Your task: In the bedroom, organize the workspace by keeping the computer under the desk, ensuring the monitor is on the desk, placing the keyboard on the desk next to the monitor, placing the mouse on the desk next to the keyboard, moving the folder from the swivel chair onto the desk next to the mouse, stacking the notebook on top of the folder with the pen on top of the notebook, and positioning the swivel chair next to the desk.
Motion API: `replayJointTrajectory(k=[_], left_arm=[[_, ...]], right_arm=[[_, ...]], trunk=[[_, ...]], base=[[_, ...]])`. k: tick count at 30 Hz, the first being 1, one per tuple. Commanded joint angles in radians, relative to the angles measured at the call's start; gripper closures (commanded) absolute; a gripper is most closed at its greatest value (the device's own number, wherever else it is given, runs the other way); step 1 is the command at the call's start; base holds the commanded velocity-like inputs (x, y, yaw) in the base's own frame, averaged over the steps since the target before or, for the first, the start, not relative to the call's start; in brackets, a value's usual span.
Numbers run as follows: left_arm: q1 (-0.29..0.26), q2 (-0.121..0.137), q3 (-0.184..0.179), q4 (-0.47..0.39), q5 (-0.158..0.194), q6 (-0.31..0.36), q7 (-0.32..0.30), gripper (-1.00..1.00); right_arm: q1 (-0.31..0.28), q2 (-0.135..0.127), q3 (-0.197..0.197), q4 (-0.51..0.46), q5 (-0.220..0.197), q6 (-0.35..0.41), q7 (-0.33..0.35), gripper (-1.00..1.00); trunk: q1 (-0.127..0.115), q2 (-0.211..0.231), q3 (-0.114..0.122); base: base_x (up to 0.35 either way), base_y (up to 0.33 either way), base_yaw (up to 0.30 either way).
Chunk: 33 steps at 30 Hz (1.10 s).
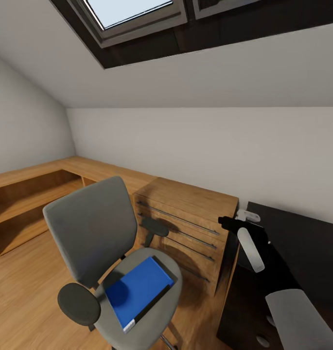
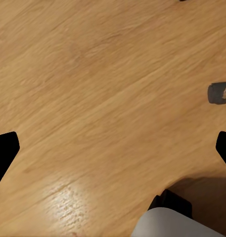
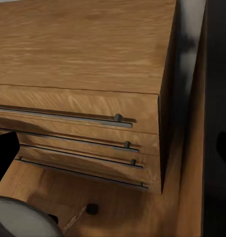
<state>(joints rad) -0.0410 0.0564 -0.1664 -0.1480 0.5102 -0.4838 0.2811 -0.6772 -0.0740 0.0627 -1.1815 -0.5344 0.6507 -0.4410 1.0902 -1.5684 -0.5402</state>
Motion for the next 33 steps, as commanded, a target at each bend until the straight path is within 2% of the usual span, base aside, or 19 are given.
replayJointTrajectory(k=[1,26,33], left_arm=[[0.000,0.000,-0.009,-0.001,0.002,-0.001,0.008,-1.00],[0.000,-0.003,-0.010,0.001,0.002,0.002,0.007,-1.00],[0.000,-0.003,-0.010,0.005,0.002,0.004,0.007,-1.00]], right_arm=[[-0.001,-0.001,0.003,-0.001,-0.010,0.001,-0.011,-1.00],[0.000,-0.001,0.006,-0.001,-0.009,0.001,-0.010,-1.00],[0.001,-0.001,0.030,0.000,-0.009,0.000,-0.010,-1.00]], trunk=[[0.000,-0.001,-0.001],[0.000,-0.001,-0.013],[0.000,-0.001,-0.020]], base=[[0.000,0.000,0.040],[0.000,0.000,0.219],[0.000,0.000,0.193]])
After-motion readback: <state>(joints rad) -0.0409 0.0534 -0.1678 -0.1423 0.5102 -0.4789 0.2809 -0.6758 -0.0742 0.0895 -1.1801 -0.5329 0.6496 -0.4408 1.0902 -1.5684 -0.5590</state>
